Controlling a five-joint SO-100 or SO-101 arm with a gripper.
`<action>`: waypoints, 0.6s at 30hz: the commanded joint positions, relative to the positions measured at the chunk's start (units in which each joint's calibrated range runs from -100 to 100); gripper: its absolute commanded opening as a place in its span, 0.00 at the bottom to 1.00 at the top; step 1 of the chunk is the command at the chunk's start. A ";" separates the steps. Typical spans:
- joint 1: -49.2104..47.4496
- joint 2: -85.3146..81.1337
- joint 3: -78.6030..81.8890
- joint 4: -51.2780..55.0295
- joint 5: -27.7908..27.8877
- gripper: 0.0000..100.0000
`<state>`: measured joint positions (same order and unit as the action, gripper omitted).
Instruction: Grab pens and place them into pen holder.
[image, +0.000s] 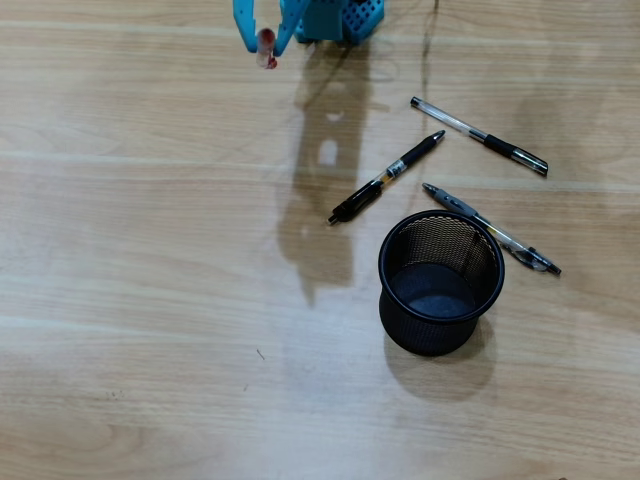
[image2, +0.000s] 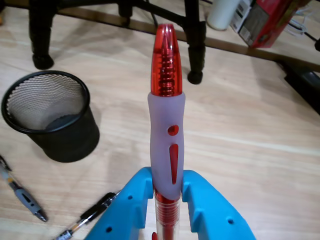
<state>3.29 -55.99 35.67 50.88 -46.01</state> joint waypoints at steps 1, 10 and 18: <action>-2.51 -1.97 -3.09 -0.36 -1.74 0.02; -13.39 -0.87 -9.79 -1.00 -1.79 0.02; -28.30 6.78 -15.04 -10.75 -1.37 0.02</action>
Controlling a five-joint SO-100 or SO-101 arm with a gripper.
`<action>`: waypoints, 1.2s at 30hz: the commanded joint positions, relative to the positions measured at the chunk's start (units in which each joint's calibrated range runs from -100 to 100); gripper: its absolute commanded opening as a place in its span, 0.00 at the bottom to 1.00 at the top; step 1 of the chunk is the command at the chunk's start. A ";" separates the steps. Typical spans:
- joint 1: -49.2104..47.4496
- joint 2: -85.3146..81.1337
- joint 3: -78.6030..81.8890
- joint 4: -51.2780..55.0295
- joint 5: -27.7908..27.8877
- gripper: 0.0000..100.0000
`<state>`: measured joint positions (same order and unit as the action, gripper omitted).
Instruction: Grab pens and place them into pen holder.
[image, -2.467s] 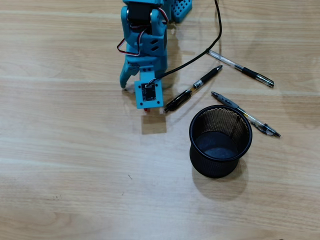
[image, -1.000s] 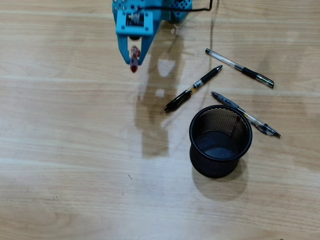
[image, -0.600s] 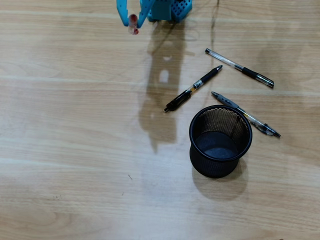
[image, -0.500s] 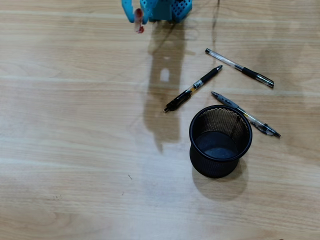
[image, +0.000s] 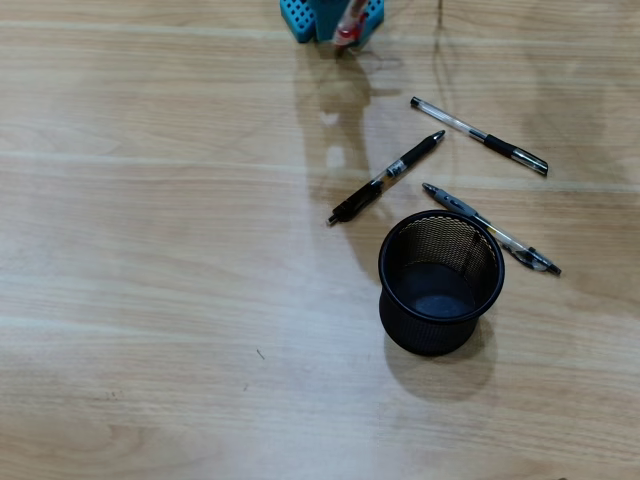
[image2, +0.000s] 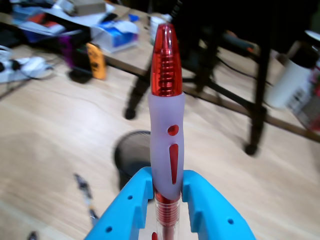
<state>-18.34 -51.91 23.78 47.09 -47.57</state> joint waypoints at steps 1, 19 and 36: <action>-8.32 3.80 -2.97 -9.77 0.13 0.02; -10.97 29.19 -2.60 -48.59 -3.37 0.02; -1.27 48.81 -3.15 -58.61 -3.27 0.02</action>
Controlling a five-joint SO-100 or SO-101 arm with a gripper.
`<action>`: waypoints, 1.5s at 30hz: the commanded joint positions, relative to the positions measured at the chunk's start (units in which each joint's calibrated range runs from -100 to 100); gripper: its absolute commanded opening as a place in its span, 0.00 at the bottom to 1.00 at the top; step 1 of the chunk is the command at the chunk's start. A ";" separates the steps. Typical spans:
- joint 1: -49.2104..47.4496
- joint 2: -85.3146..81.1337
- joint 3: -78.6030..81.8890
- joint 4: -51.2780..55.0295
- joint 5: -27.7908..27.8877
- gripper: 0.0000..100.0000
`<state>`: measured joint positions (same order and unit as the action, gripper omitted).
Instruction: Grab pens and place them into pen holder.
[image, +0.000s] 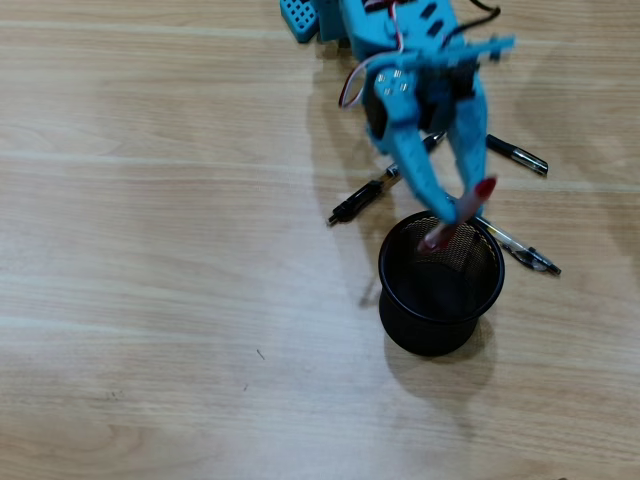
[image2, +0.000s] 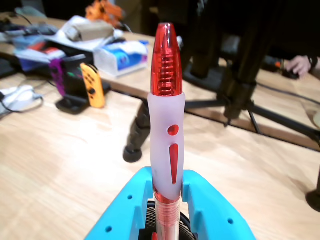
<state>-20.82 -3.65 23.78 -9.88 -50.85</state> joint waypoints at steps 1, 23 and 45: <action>1.39 0.89 -3.24 -1.64 -0.04 0.02; -0.81 -6.33 -2.33 6.56 2.94 0.11; -10.41 -27.39 -1.79 55.94 13.52 0.02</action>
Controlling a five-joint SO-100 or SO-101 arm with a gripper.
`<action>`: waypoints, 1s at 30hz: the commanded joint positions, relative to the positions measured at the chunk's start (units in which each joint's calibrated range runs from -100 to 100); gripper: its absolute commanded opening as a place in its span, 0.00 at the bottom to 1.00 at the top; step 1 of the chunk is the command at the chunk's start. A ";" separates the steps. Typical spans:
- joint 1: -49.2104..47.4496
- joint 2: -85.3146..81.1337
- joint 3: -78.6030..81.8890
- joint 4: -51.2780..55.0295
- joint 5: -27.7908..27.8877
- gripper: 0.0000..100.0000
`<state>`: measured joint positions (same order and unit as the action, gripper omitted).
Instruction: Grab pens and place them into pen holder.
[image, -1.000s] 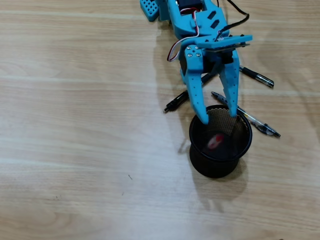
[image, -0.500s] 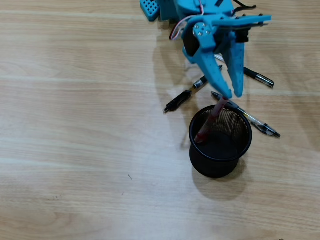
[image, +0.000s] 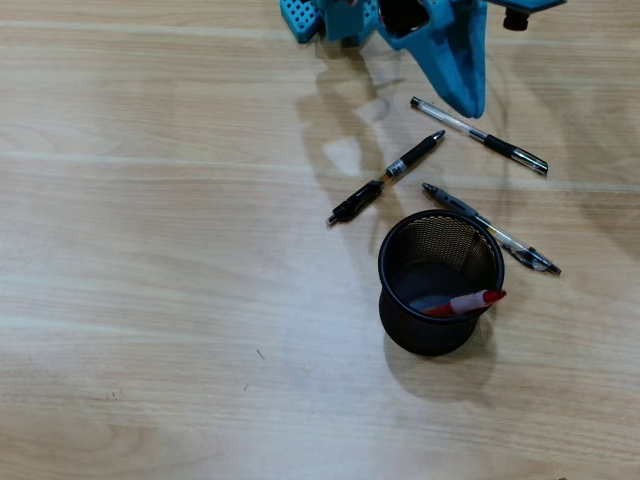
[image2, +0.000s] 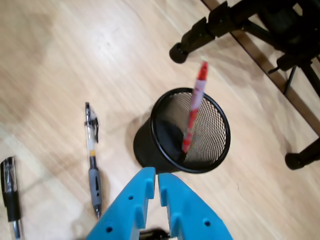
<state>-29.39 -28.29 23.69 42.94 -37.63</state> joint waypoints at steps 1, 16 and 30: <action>-2.66 -2.75 -1.70 4.48 0.30 0.02; -24.97 6.93 -1.07 17.42 -4.88 0.02; -23.97 16.61 -6.95 20.25 -8.65 0.03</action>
<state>-54.26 -12.06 20.32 60.47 -43.77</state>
